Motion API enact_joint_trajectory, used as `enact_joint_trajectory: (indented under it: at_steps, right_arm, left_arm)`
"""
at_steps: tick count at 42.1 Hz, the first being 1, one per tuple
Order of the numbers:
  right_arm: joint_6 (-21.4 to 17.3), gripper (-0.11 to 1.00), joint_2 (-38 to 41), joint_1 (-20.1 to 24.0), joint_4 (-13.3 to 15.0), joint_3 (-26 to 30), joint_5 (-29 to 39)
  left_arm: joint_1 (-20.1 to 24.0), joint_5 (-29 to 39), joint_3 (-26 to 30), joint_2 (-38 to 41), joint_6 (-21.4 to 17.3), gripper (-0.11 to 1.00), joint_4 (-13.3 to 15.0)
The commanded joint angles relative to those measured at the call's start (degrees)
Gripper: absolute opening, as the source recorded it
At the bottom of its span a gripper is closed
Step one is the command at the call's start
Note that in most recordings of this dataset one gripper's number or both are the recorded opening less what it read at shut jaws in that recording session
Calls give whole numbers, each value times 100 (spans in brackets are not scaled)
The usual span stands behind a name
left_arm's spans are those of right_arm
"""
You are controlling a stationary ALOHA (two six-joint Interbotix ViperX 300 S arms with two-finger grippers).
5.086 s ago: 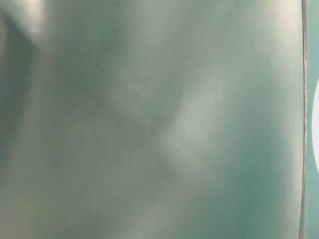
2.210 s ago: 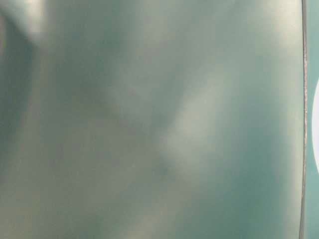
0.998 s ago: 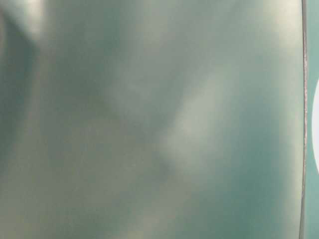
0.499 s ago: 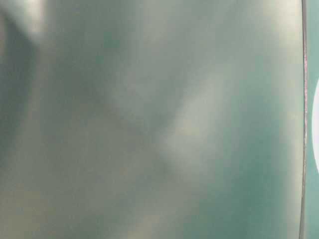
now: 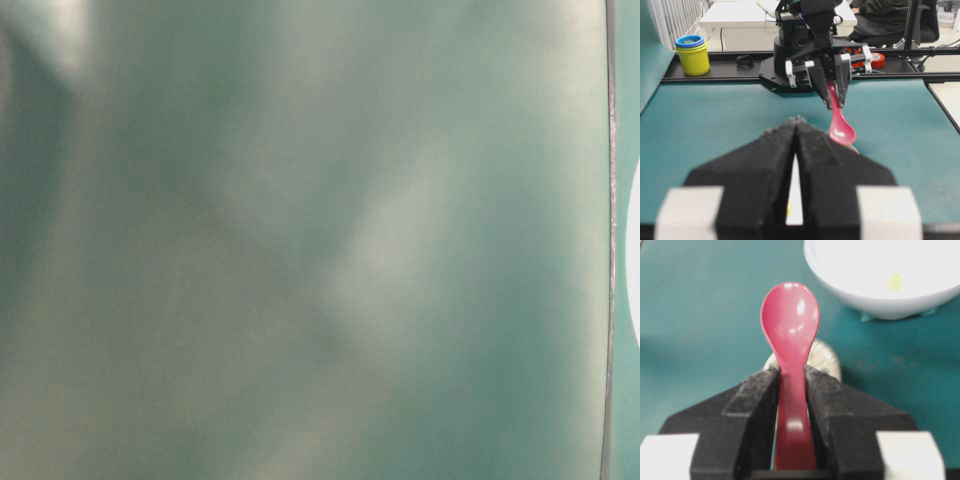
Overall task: Scoop the yellow hexagonal prism block from the bowl with a spoon using the right arm.
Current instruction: 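Lift the spoon out of the rest and carry it over the bowl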
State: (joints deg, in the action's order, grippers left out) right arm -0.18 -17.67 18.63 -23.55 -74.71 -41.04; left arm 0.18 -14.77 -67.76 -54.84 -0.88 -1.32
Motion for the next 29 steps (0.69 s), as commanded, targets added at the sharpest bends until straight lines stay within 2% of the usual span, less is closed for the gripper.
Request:
enact_joint_trajectory:
  at_steps: [1,7,15,21,29]
  right_arm:
    - [167,24,-290,-229,18,202,404]
    - [562,24,-562,-668,18,598,1354]
    - [976,24,-686,-1362,18,1424,3050]
    - [1037,24,-633,-1811,9,2048,4166]
    - [1028,24,-422,-2312,18,2760,5300]
  left_arm:
    - [9,-62,88,62,-9,0,-18]
    - [9,-62,88,70,-35,0,-18]
    - [26,-53,88,62,-211,0,-18]
    - [114,-44,88,62,-211,0,-9]
    - [255,-18,88,70,-132,0,9]
